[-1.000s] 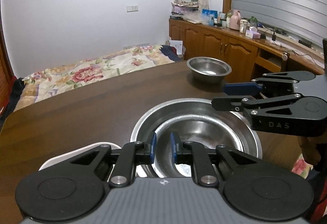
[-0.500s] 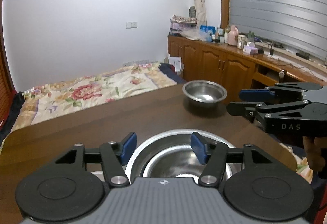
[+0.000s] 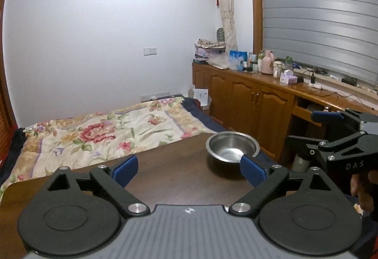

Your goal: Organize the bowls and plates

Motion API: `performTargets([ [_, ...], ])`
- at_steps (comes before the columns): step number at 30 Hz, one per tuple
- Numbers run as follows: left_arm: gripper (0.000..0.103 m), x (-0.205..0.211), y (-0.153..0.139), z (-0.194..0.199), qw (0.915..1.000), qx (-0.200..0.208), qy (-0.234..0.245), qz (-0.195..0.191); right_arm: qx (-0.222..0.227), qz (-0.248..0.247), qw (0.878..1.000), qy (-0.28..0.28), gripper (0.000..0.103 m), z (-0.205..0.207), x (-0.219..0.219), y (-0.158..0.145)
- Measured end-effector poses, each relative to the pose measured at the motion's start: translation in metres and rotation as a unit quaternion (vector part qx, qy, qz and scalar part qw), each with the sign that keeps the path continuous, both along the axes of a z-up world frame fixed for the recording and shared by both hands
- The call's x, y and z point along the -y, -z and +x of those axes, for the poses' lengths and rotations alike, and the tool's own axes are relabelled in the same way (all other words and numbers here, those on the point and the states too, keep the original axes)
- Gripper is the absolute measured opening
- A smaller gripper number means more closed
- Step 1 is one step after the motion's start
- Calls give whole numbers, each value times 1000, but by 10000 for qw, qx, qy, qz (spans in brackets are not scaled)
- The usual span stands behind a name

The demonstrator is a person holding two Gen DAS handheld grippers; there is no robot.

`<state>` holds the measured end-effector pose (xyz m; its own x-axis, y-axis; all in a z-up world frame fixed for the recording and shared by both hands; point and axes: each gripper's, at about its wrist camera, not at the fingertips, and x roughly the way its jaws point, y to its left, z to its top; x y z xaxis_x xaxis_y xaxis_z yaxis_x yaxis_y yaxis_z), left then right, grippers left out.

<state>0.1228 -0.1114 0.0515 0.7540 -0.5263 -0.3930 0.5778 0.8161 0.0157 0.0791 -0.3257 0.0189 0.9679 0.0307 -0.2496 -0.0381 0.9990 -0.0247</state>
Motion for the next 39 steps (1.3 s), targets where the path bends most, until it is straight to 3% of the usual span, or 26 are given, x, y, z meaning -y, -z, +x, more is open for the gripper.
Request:
performTargets([
  [7, 99, 13, -2, 9, 9999, 117, 78, 58, -18, -1, 9998, 197, 103, 10, 14, 2],
  [14, 99, 30, 7, 28, 9996, -64, 179, 193, -127, 141, 9996, 194, 103, 16, 24, 8],
  [20, 92, 49, 14, 50, 9988, -227, 285, 326, -191, 278, 9990, 281, 103, 31, 36, 15],
  [23, 84, 60, 16, 64, 9981, -378, 362, 336, -288, 255, 9986, 356, 103, 43, 42, 21],
  [24, 80, 65, 17, 69, 9976, -433, 404, 357, -331, 244, 9985, 370, 101, 46, 43, 23],
  [27, 72, 76, 22, 84, 9962, -604, 508, 367, -522, 260, 9974, 420, 84, 59, 50, 31],
  [30, 65, 88, 26, 97, 9948, -743, 553, 426, -731, 464, 9951, 480, 81, 72, 61, 41],
  [39, 65, 125, 45, 135, 9880, -1217, 660, 687, -1216, 1204, 9836, 563, 65, 99, 87, 65],
])
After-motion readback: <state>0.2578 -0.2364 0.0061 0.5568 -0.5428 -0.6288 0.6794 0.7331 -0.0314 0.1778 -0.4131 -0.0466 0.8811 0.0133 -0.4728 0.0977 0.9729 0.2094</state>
